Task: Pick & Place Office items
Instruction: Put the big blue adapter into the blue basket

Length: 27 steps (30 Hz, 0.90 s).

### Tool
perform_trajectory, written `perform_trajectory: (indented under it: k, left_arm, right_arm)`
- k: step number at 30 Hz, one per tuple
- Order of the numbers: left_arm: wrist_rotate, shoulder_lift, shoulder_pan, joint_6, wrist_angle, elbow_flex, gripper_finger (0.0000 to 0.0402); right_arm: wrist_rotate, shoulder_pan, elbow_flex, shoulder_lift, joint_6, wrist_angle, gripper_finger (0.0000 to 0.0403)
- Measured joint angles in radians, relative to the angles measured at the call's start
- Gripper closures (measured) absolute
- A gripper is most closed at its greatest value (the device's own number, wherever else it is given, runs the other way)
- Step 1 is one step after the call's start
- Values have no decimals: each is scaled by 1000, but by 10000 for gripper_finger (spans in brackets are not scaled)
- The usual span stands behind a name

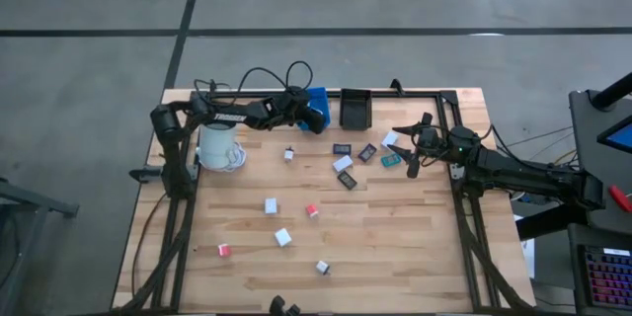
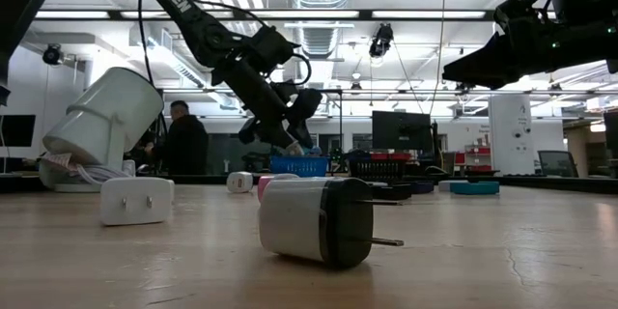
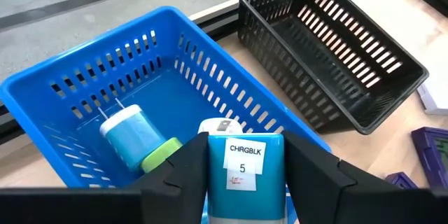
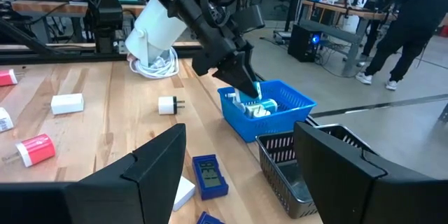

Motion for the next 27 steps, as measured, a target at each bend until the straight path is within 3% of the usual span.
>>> perform_trajectory:
  k: [19,27]
  left_arm:
    - [8,0,0,2,0,0,238]
    - [8,0,0,3,1,5,195]
  right_arm:
    - [0,0,0,0,0,0,147]
    - [0,0,0,0,0,0,147]
